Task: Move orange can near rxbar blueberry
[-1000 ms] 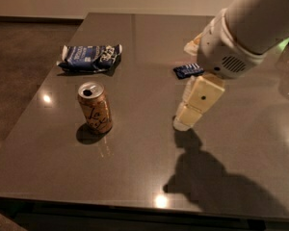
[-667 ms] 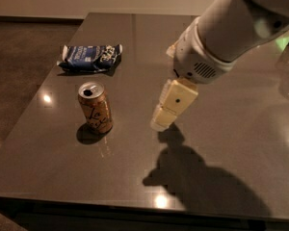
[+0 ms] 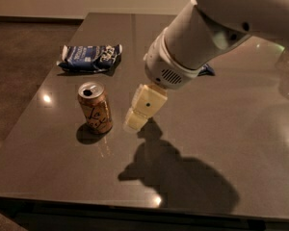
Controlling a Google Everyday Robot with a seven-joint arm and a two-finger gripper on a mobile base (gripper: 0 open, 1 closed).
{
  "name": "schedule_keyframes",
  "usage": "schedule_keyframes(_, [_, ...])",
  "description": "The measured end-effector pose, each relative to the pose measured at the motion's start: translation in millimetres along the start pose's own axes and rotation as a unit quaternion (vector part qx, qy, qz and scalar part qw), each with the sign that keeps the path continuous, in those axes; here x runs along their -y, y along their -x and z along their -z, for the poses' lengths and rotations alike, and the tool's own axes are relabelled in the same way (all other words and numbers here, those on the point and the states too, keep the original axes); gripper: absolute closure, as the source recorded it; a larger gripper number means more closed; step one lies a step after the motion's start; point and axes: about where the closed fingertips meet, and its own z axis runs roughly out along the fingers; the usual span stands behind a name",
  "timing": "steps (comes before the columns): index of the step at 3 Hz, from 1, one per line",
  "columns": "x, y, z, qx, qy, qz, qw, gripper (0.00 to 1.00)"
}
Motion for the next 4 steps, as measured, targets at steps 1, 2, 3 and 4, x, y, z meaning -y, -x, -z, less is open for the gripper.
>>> schedule_keyframes(1, [-4.1, 14.4, -14.0, 0.011, 0.007, -0.001, 0.9999, 0.00])
schedule_keyframes(2, [-13.7, 46.7, -38.1, 0.035, 0.018, -0.001, 0.9992, 0.00])
schedule_keyframes(3, [-10.5, 77.4, -74.4, 0.056, 0.022, 0.017, 0.9980, 0.00])
schedule_keyframes(4, [-6.4, 72.8, -77.2, 0.054, 0.022, 0.020, 0.9981, 0.00])
